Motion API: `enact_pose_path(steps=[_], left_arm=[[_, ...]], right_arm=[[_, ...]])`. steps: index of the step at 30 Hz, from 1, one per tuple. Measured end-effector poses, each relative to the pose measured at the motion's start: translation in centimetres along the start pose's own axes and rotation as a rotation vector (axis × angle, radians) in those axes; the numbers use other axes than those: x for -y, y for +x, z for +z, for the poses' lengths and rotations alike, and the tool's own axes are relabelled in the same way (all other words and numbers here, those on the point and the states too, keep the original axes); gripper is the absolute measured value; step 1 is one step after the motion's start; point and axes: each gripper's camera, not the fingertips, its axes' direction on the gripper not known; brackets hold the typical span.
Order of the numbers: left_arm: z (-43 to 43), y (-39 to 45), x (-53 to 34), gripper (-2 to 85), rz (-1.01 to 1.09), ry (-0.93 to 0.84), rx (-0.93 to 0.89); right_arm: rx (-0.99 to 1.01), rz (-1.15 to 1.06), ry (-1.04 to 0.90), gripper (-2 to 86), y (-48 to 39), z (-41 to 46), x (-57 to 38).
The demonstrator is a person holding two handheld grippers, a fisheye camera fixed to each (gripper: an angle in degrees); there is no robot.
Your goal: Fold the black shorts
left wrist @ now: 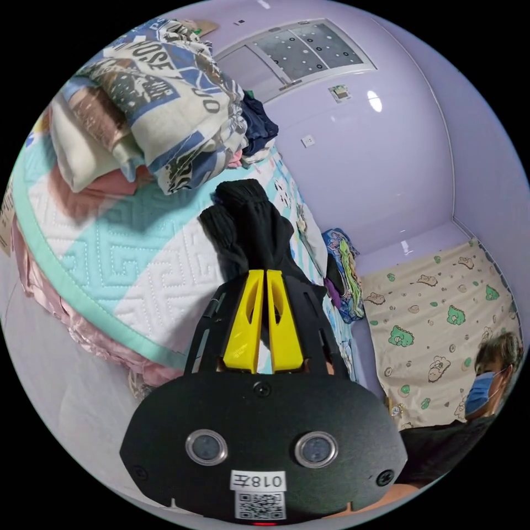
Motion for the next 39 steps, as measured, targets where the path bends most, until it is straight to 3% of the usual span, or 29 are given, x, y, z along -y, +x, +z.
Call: enact_pose_path(steps=[11, 15, 19, 22, 27, 33, 36, 39], left_arm=[[-4.9, 11.9, 3.5, 0.6, -0.043, -0.001, 0.092], [-8.4, 22.1, 5.2, 1.3, 0.060, 0.056, 0.301], [-8.7, 33.6, 6.4, -0.4, 0.240, 0.094, 0.472], [-4.6, 43.7, 7.5, -0.8, 0.445, 0.027, 0.402], [9.1, 59.9, 7.0, -0.9, 0.687, -0.203, 0.136], [25.9, 75.8, 1.9, -0.9, 0.789, -0.544, -0.212], [32.7, 83.7, -1.7, -1.0, 0.889, -0.694, -0.300], [37.7, 90.2, -4.2, -1.0, 0.951, -0.782, -0.342]], right_arm=[[-0.061, -0.013, -0.066, 6.9, 1.8, 2.2, -2.7], [-0.075, -0.043, -0.071, 9.6, 1.8, 1.7, -4.4], [-0.201, -0.185, 0.060, 9.9, -1.3, 0.0, -5.3], [-0.296, -0.337, 0.056, 10.2, -4.4, 1.3, -4.1], [-0.446, -0.438, -0.020, 11.4, -6.1, 5.3, -1.4], [-0.384, -0.414, -0.060, 10.7, -5.9, 6.3, -1.6], [-0.428, -0.467, 0.003, 8.9, -7.1, 5.6, -2.6], [-0.407, -0.442, -0.078, 10.3, -6.5, 6.7, -2.1]])
